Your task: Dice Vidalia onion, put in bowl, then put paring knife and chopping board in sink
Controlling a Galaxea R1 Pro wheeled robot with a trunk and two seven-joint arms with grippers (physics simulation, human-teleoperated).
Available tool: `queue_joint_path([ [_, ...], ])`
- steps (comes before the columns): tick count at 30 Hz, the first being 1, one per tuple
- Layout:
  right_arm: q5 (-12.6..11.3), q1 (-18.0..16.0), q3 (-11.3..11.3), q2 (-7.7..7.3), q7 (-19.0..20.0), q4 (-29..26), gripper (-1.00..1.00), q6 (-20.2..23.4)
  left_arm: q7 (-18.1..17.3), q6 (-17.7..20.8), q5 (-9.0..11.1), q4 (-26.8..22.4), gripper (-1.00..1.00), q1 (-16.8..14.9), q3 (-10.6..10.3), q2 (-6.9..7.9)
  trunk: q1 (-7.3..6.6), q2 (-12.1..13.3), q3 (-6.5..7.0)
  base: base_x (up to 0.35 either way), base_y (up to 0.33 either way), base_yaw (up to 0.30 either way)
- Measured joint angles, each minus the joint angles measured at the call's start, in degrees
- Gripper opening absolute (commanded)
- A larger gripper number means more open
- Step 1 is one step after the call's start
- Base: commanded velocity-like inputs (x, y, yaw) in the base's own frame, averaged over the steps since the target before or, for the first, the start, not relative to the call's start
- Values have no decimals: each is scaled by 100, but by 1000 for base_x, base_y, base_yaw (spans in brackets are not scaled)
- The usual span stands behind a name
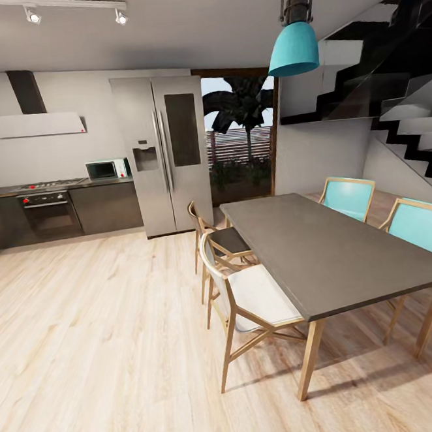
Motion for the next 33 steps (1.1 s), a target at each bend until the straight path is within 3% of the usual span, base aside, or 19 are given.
queue_joint_path([
  [4, -2, 2, 1, 9, 0, 0, 100, -128, 0, -128, 3, -130, 100, -2, 3, -7, 0, 0, 0, 0, 0, 0],
  [5, 4, 0, 8, 8, 0, 0, 100, -831, 0, -498, 2, -374, 100, -6, 5, -7, 0, 0, 1, 0, 0, 0],
  [9, 20, 1, 4, -76, -5, -104, 100, -904, -1, -1297, 3, -412, 100, -10, 4, -4, 0, 0, 0, 0, 0, 0],
  [12, 23, 1, -1, -136, -13, -570, 100, -1012, -1, -1596, 3, -419, 100, -17, 7, 50, 0, 0, 1, 0, 0, 0],
  [17, 24, 1, -10, -225, -41, -1419, 100, -1097, 9, -1677, 6, -460, 100, -42, 9, 100, 0, 0, 1, 0, 0, 0],
  [22, 24, 1, -11, -267, -47, -2377, 100, -1109, 6, -1690, 5, -938, 100, -63, 3, 73, 0, 0, 2, 0, 0, 0],
  [23, 25, -1, -10, -275, -48, -2783, 100, -1119, -6, -1698, -1, -1130, 100, -66, 0, 64, 0, 0, 2, 0, 0, 0],
  [33, 15, 6, 4, -259, -40, -2934, 100, -1746, -23, -1713, 19, -1170, 100, -66, -14, 200, 0, 0, 1, 0, 0, 0],
])
